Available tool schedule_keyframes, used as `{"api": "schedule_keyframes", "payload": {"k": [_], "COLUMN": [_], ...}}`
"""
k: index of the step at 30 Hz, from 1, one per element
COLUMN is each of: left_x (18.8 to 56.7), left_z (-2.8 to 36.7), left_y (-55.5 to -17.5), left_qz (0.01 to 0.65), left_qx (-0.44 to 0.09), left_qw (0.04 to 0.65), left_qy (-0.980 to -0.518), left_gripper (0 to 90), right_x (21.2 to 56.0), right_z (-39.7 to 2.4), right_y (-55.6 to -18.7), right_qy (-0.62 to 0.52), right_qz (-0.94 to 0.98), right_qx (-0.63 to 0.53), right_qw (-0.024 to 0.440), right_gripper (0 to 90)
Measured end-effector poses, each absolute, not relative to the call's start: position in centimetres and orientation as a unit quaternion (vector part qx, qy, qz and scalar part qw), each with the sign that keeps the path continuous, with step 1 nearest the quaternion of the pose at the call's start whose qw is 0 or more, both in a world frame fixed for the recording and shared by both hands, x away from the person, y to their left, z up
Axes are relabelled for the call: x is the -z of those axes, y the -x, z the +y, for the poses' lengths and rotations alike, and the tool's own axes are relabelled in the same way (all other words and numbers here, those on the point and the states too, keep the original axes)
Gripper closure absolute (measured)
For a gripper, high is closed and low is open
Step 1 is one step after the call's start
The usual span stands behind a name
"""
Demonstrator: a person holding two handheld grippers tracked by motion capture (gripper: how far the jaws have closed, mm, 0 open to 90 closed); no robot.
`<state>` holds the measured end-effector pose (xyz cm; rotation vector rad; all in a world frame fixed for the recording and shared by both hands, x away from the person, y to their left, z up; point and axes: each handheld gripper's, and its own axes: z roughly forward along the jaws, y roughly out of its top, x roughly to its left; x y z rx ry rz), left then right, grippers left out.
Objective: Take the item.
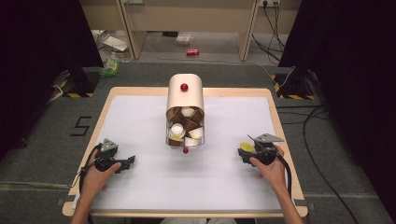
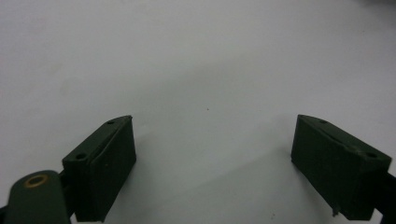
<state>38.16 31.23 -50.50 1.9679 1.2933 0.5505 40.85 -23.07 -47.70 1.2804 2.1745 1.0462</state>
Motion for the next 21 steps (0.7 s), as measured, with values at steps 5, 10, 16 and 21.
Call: {"api": "schedule_keyframes", "payload": {"k": [5, 10, 16, 21], "left_x": [50.5, 50.5, 50.5, 50.5], "left_z": [31.2, 31.2, 31.2, 31.2], "left_y": [-38.2, -38.2, -38.2, -38.2], "left_qz": [0.500, 0.500, 0.500, 0.500], "left_qx": [-0.213, -0.213, -0.214, -0.213], "left_qw": [0.354, 0.354, 0.354, 0.354], "left_qy": [-0.761, -0.761, -0.761, -0.761], "left_gripper": [13.1, 13.1, 13.1, 13.1], "right_x": [47.7, 47.6, 47.8, 48.0], "right_z": [-23.4, -23.4, -23.7, -24.2], "right_y": [-39.9, -38.7, -37.1, -36.1], "right_qy": [-0.460, -0.461, -0.457, -0.458], "right_qz": [0.778, 0.778, 0.782, 0.784], "right_qx": [-0.378, -0.379, -0.377, -0.372], "right_qw": [0.200, 0.195, 0.192, 0.193], "right_gripper": [18.8, 18.6, 18.6, 18.6]}}
